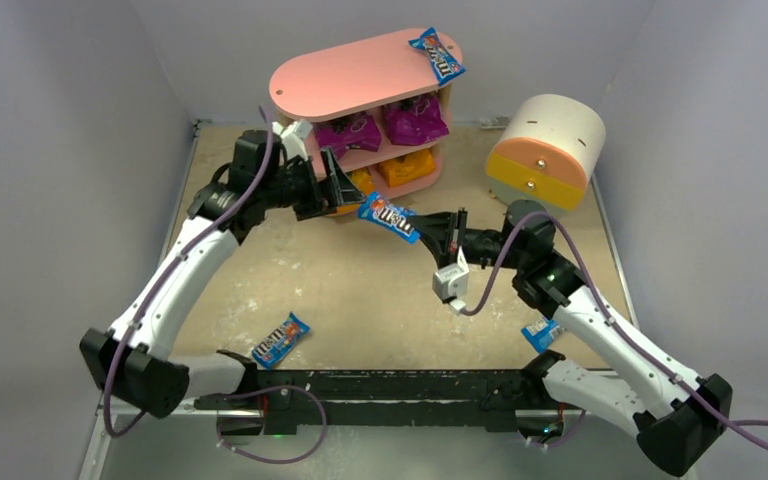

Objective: Place and organize the candy bags onto the shelf

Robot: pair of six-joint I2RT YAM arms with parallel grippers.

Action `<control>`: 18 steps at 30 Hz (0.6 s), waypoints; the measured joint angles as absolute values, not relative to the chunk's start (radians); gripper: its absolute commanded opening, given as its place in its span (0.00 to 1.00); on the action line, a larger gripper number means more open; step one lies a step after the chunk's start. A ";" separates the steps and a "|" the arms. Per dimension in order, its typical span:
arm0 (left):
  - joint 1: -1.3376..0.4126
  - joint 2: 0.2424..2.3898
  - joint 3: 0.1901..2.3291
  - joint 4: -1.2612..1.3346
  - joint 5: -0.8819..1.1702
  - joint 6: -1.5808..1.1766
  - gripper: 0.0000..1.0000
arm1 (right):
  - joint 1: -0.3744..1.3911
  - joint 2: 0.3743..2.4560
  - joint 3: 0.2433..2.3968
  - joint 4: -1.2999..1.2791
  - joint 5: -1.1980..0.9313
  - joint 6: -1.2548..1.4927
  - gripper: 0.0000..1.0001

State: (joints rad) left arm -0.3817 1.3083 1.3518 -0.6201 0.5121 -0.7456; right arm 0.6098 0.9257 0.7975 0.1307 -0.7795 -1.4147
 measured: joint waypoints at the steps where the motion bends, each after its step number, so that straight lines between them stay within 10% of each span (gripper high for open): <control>1: -0.382 1.273 1.336 -0.632 0.444 -0.731 0.88 | 0.610 0.934 0.828 0.111 -0.744 -1.388 0.00; 9: -0.381 0.896 1.206 -0.697 -0.076 -0.690 0.92 | 0.610 1.075 1.061 0.112 -0.482 -1.218 0.00; 18: -0.380 0.921 1.031 -0.676 -0.165 -0.659 0.95 | 0.579 1.334 1.382 0.127 -0.335 -1.207 0.00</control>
